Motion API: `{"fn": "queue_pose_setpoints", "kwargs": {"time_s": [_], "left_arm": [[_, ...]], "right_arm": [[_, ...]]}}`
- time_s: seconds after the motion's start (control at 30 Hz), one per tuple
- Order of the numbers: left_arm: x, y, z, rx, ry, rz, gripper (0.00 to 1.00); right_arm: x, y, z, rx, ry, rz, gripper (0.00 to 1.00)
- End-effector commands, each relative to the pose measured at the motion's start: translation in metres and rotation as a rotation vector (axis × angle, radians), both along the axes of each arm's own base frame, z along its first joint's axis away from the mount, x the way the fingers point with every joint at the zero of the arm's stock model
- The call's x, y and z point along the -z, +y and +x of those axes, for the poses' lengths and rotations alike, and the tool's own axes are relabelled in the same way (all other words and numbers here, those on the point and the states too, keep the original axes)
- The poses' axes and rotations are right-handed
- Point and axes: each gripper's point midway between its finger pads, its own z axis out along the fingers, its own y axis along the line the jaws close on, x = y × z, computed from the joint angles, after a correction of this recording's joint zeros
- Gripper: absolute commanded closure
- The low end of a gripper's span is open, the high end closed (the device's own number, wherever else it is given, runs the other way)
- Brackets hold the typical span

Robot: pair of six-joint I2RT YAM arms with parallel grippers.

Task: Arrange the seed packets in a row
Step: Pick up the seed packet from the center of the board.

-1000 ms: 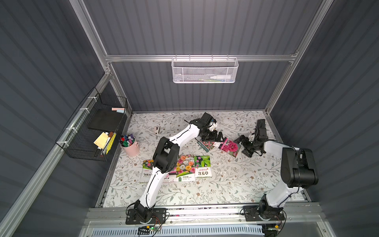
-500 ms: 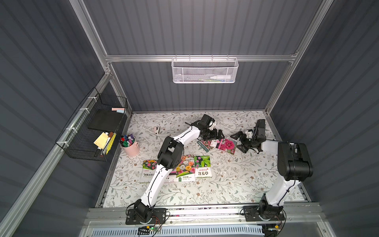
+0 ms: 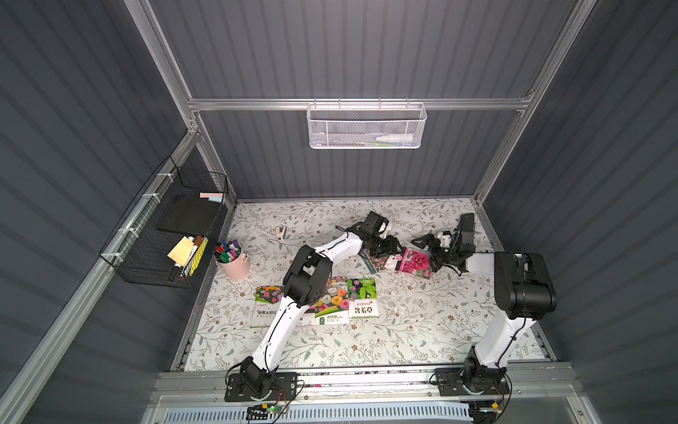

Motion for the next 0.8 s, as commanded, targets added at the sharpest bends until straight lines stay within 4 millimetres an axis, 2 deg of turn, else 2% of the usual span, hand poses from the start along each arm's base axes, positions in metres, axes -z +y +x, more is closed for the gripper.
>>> {"fn": "queue_pose_setpoints", "kwargs": {"time_s": [0.0, 0.13, 0.27, 0.4, 0.5, 0.67, 0.77], "left_arm": [[-0.043, -0.005, -0.007, 0.025, -0.023, -0.063, 0.66], [-0.05, -0.009, -0.004, 0.003, -0.014, -0.104, 0.87], [-0.055, -0.012, -0.004, -0.011, -0.001, -0.134, 1.0], [-0.06, -0.009, -0.009, -0.003, -0.006, -0.139, 1.0], [-0.063, 0.002, -0.011, -0.017, -0.053, -0.1, 1.0], [-0.072, 0.024, -0.01, -0.063, -0.169, -0.027, 1.0], [-0.079, 0.031, -0.006, -0.092, -0.226, -0.015, 1.0]], "right_arm": [[0.033, 0.0, -0.029, 0.032, 0.152, 0.01, 0.06], [0.021, 0.002, -0.031, 0.017, 0.122, 0.015, 0.06], [0.013, 0.003, -0.033, 0.008, 0.104, 0.022, 0.06], [0.006, 0.005, -0.035, -0.002, 0.089, 0.028, 0.06], [0.004, 0.002, -0.039, 0.002, 0.093, 0.021, 0.05], [0.003, -0.024, -0.051, 0.096, 0.127, -0.079, 0.01], [-0.009, -0.044, -0.063, 0.16, 0.158, -0.201, 0.01]]}}
